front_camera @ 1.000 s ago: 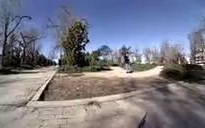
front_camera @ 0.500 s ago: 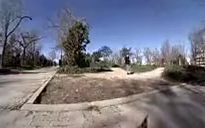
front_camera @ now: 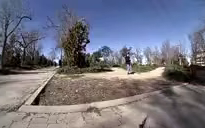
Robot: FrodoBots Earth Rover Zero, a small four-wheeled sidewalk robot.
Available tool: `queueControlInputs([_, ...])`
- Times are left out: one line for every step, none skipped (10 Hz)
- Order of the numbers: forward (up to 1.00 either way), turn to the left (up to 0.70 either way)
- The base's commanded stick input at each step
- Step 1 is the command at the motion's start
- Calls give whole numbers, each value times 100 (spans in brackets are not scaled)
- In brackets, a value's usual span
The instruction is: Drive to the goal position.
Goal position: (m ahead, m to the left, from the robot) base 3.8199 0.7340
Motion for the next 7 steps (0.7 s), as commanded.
queueControlInputs([31, 0])
queueControlInputs([30, 0])
queueControlInputs([29, 0])
queueControlInputs([36, 0])
queueControlInputs([52, 0])
queueControlInputs([67, 0])
queueControlInputs([70, 0])
